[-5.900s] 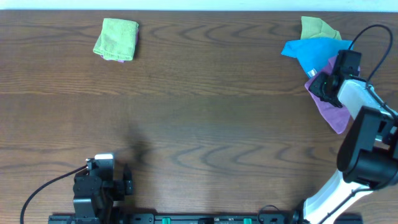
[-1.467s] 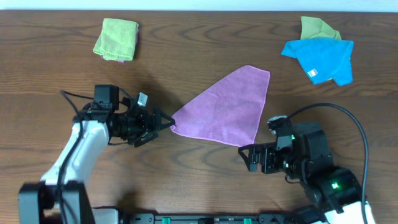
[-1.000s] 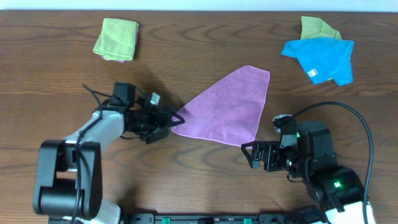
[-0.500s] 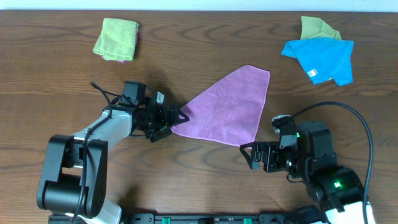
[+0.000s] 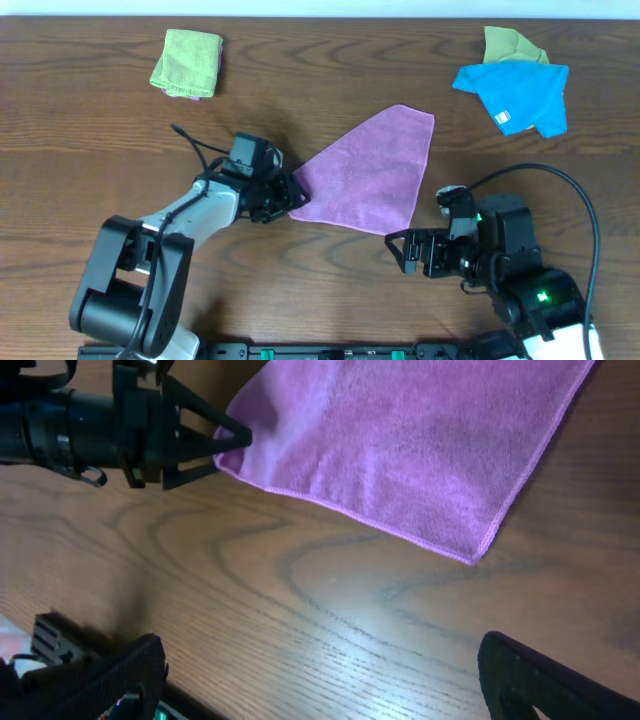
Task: Fold the cloth
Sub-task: 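Grasp the cloth's left corner with left gripper, right corner with right, then lift the purple cloth with both grippers and carry it forward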
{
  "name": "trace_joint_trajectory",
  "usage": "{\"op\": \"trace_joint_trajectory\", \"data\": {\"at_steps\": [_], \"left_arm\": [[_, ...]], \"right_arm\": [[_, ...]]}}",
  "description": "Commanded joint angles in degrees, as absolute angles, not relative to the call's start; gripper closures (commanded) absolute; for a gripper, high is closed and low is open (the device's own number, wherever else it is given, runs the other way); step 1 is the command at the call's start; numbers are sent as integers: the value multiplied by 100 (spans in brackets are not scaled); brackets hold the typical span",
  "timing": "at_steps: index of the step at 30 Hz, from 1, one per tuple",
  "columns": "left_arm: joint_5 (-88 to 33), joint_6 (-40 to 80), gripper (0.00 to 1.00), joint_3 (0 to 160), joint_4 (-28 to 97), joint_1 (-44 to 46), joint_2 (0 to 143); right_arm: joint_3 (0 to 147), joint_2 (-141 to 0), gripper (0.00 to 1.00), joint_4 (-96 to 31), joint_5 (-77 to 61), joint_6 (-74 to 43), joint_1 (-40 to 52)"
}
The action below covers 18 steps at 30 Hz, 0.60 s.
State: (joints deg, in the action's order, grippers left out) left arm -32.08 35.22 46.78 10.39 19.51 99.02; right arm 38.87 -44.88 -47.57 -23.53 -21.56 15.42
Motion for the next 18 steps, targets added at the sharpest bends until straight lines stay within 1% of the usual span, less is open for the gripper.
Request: {"op": "trace_joint_trajectory", "data": {"at_steps": [1,2,7,11,18], "left_arm": [[-2762,3500,84,4663,1066,2058,9974],[-2759,3485,94,4663,1063,2067,9974],[-2821,3358,94,4665,1061,2060,9968],[-3186,3024,94,4668,1107,2060,9944],[-3271,2832,94,4668,1594,2062,9623]], "right_arm": [[3876,-4447,1,-4849,-2399,-2228,1496],[3874,-4451,1,-4897,-2359,-2228,1496],[3787,-4451,1,-4991,-2064,-2228,1492],[3575,-4453,1,-4899,-1791,-2296,1492],[2565,-4458,1,-3815,-1997,-2808,1492]]}}
